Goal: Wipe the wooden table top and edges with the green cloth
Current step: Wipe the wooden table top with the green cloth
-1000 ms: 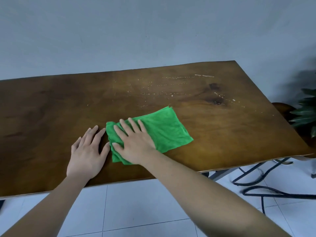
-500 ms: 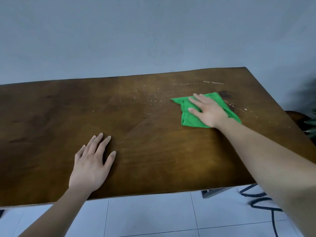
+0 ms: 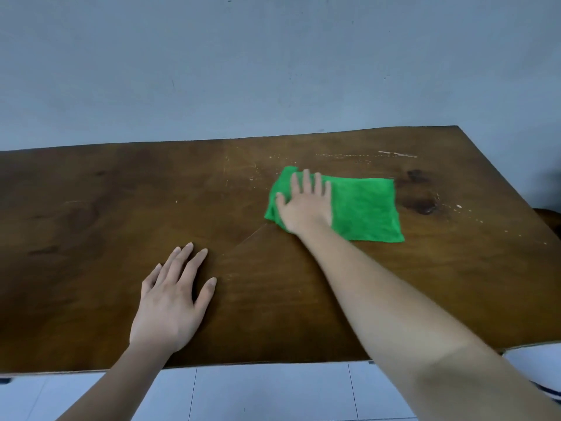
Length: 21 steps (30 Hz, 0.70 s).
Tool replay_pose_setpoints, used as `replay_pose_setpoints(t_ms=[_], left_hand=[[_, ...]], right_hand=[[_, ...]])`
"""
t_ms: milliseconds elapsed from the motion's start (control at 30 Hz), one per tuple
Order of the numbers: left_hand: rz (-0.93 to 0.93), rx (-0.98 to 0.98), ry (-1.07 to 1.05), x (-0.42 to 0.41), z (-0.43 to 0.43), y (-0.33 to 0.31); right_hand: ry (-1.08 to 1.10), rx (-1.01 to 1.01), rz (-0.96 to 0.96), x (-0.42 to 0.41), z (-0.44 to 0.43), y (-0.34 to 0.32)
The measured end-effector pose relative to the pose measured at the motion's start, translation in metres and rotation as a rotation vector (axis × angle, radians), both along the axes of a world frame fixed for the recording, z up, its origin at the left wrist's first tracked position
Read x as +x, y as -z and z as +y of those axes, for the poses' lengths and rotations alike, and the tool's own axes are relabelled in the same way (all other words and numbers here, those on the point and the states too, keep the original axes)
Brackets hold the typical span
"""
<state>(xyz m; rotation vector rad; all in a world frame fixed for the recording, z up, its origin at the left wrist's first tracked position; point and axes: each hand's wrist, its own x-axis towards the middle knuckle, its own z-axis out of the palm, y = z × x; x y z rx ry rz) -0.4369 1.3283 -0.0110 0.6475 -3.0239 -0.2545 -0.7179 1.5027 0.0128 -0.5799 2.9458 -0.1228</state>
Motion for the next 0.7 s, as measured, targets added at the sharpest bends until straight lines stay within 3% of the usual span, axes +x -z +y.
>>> replay_pose_setpoints(t_ms=[200, 367, 500, 700], left_hand=[[-0.003, 0.004, -0.002, 0.000, 0.001, -0.002], [-0.011, 0.007, -0.012, -0.001, 0.002, -0.004], [-0.006, 0.002, -0.018, -0.001, 0.002, -0.005], [0.008, 0.011, -0.019, 0.000, 0.001, -0.002]], right_hand=[[-0.612, -0.014, -0.024, 0.093, -0.063, 0.001], [-0.962, -0.024, -0.034, 0.040, -0.036, -0.004], [-0.760, -0.059, -0.043, -0.037, 0.005, -0.010], [-0.195, -0.053, 0.007, -0.144, 0.087, -0.007]])
